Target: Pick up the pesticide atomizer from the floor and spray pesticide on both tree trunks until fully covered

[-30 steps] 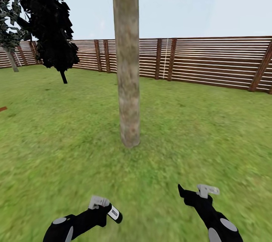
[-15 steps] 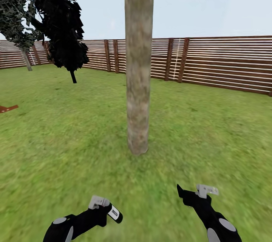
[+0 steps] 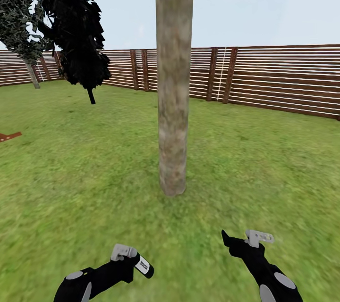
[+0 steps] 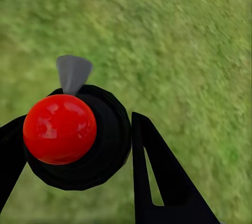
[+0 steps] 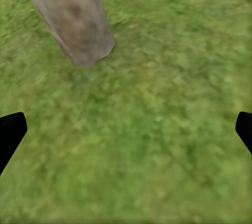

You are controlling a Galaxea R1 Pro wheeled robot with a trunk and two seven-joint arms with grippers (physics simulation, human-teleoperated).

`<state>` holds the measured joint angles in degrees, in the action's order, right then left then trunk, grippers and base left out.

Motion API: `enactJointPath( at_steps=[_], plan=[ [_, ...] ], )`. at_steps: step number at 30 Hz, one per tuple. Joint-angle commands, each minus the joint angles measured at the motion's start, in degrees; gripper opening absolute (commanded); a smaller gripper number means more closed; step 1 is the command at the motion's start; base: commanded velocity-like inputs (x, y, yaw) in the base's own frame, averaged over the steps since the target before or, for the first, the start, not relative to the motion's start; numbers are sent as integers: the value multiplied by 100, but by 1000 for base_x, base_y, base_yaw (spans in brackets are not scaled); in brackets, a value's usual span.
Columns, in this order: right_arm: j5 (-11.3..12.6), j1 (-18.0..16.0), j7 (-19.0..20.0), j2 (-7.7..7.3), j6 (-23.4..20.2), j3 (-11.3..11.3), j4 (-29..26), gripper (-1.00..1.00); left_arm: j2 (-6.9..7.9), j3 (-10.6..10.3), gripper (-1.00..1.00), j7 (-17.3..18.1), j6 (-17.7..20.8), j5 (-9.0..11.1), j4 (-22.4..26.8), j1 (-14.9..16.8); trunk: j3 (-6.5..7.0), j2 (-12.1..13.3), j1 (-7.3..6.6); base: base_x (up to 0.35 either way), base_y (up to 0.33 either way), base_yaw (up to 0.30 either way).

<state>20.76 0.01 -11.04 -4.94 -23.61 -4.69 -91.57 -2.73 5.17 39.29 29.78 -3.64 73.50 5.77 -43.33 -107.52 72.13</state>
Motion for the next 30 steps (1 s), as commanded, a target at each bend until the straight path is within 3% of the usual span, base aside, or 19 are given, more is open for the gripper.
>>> enactJointPath(
  at_steps=[1, 19, 26, 30],
  plan=[
    [60, -1, -57, -6, -12, -11, -10, 100, -8, 19, -100, 39, 28, -41, 7, 3, -4, -2, 0, 2, 0, 0],
    [65, -1, -57, -15, -39, -26, -10, 100, -8, 19, -100, 32, 28, -40, 14, 3, -4, -2, 0, 0, 0, 0],
    [60, -48, -55, -47, -455, -7, -10, 100, -8, 10, -100, 26, 28, -52, 9, 3, -4, -2, 0, 0, 0, 0],
    [60, -316, -33, -76, -914, 1, -10, 100, -8, 12, -100, 26, 28, -61, 21, 5, -4, -2, 0, 0, 0, 0]
  ],
)
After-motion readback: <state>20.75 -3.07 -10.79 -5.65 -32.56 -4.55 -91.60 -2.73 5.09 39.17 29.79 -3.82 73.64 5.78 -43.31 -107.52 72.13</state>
